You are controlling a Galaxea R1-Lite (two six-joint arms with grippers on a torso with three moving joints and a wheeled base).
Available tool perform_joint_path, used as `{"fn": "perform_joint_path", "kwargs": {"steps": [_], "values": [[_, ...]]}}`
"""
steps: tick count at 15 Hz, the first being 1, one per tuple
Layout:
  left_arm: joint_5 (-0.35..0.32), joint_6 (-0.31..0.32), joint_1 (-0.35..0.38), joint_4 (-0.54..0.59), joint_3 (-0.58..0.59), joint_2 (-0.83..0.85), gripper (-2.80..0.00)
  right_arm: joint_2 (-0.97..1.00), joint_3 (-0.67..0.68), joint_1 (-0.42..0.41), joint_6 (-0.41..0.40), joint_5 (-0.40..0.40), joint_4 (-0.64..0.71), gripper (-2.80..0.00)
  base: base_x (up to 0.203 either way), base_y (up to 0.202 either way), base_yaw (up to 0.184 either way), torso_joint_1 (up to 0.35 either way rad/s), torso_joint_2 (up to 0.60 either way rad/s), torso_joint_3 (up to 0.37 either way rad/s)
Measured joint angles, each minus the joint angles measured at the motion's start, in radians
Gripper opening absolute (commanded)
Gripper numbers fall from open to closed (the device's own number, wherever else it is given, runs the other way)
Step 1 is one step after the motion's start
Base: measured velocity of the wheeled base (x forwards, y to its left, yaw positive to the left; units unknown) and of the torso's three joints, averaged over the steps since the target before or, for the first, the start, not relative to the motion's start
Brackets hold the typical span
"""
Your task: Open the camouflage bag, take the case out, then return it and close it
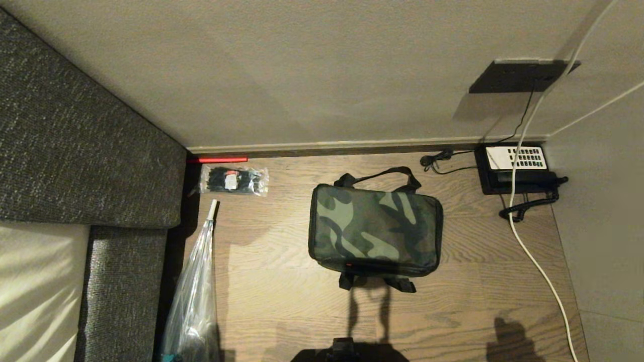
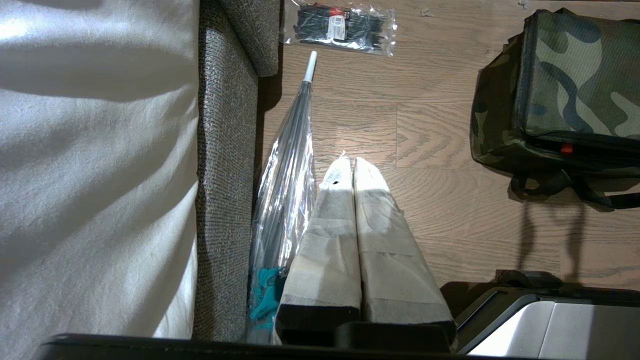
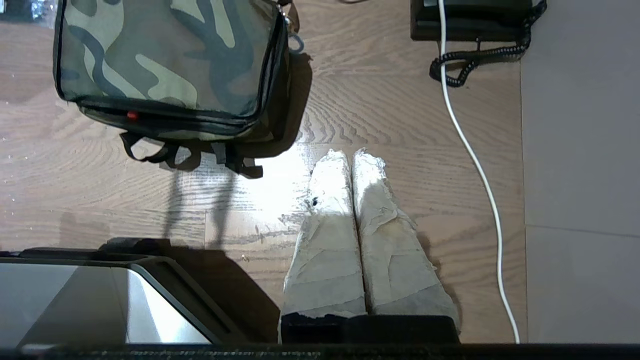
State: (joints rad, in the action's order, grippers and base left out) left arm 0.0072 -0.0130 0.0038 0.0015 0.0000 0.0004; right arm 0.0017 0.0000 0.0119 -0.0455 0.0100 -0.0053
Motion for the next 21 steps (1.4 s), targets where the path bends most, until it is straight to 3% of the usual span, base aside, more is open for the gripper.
{"fn": "perform_joint_path", "kwargs": {"steps": [21], "values": [[0.000, 0.000, 0.000, 0.000, 0.000, 0.000, -2.80, -0.005, -0.002, -0.001, 0.005, 0.001, 0.009, -2.80, 0.000, 0.000, 0.000, 0.000, 0.00, 0.000]]}}
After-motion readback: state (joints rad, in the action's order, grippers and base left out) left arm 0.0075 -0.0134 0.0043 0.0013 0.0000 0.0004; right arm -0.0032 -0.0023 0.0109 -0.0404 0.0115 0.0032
